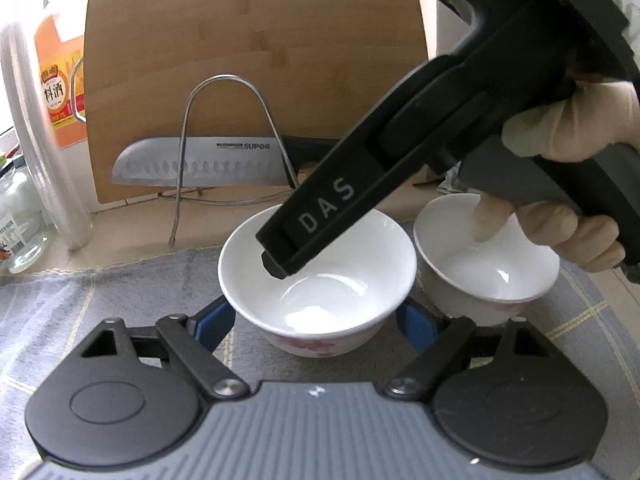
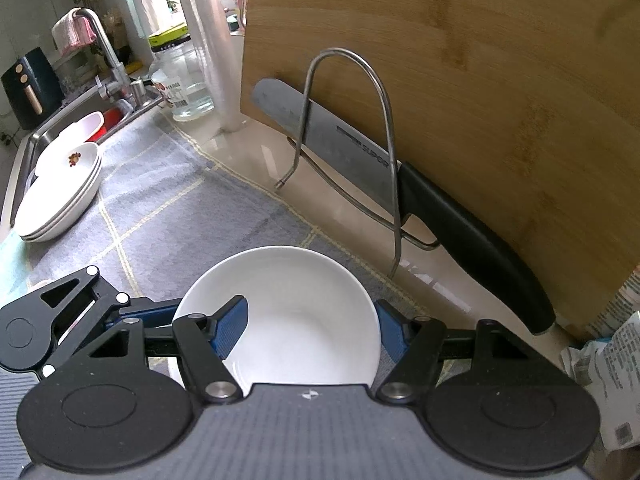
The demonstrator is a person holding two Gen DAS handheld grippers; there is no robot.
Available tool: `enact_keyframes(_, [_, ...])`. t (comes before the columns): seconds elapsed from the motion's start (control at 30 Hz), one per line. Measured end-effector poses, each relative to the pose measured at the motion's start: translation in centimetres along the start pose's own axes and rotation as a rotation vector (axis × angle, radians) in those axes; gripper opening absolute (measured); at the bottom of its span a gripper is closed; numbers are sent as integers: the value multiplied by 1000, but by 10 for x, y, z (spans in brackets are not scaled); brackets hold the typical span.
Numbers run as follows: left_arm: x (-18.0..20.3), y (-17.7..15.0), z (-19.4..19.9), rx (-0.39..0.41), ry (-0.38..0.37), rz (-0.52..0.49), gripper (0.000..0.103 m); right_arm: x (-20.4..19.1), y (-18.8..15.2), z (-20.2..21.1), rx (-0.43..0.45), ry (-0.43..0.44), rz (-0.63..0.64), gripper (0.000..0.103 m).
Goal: Organize plates and bowls
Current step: 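Lift and carry the pink-flowered bowl with the right tool toward the white bowl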
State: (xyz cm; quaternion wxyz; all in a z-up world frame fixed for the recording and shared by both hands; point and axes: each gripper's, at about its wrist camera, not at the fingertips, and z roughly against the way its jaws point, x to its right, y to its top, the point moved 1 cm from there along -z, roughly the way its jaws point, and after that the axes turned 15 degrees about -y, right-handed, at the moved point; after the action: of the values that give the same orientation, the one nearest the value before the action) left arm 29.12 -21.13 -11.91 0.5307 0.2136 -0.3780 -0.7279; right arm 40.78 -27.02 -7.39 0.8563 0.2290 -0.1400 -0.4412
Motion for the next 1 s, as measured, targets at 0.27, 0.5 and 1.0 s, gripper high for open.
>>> enact_keyframes(0.27, [3,0,25,-6,0,-25,87,-15,0,25,31,3,-2,74])
enact_keyframes(0.5, [2,-3,53,-21,-1,-37,87,-35,-4,51,69,7,4,74])
enact_keyframes(1.0, [-3,-24,109,-40,19,-33,87,-86,-14,83,77,63,50,74])
